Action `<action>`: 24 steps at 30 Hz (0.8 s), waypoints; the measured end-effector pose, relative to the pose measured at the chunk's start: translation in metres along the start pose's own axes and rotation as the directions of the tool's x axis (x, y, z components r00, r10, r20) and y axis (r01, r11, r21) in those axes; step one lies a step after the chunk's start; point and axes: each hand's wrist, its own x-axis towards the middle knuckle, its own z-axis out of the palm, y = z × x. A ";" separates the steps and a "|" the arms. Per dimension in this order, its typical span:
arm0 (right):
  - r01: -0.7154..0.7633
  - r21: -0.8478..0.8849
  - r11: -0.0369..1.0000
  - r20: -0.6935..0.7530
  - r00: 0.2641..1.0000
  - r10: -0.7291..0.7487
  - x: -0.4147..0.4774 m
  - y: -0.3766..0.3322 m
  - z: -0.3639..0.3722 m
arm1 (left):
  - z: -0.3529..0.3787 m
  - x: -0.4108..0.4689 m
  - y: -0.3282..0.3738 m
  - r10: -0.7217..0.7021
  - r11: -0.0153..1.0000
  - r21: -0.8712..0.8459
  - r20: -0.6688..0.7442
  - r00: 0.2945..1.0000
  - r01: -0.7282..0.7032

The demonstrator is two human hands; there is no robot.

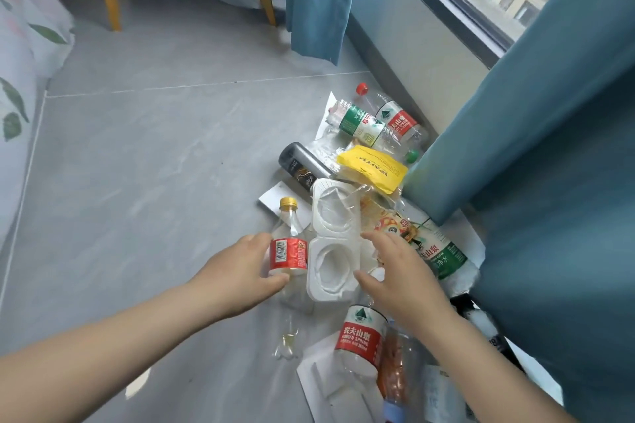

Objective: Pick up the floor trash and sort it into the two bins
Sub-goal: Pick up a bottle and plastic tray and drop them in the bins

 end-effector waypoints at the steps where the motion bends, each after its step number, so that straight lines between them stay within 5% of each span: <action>1: 0.008 -0.017 1.000 -0.002 1.000 -0.008 0.003 0.000 0.000 | 0.001 0.001 -0.001 0.013 1.000 0.007 -0.001 1.000 -0.013; 6: 0.050 -0.124 0.991 -0.010 0.999 -0.052 0.019 0.000 -0.001 | 0.015 0.009 0.001 0.095 0.994 -0.054 -0.011 0.995 -0.096; 13: 0.181 -0.372 0.911 0.104 0.983 -0.152 0.056 -0.003 -0.013 | 0.038 0.016 0.010 0.175 0.971 0.159 0.021 0.984 -0.176; 24: 0.183 -0.172 0.968 0.231 0.963 -0.141 0.043 0.000 0.026 | 0.041 0.014 -0.005 0.131 0.977 0.168 -0.006 0.991 -0.128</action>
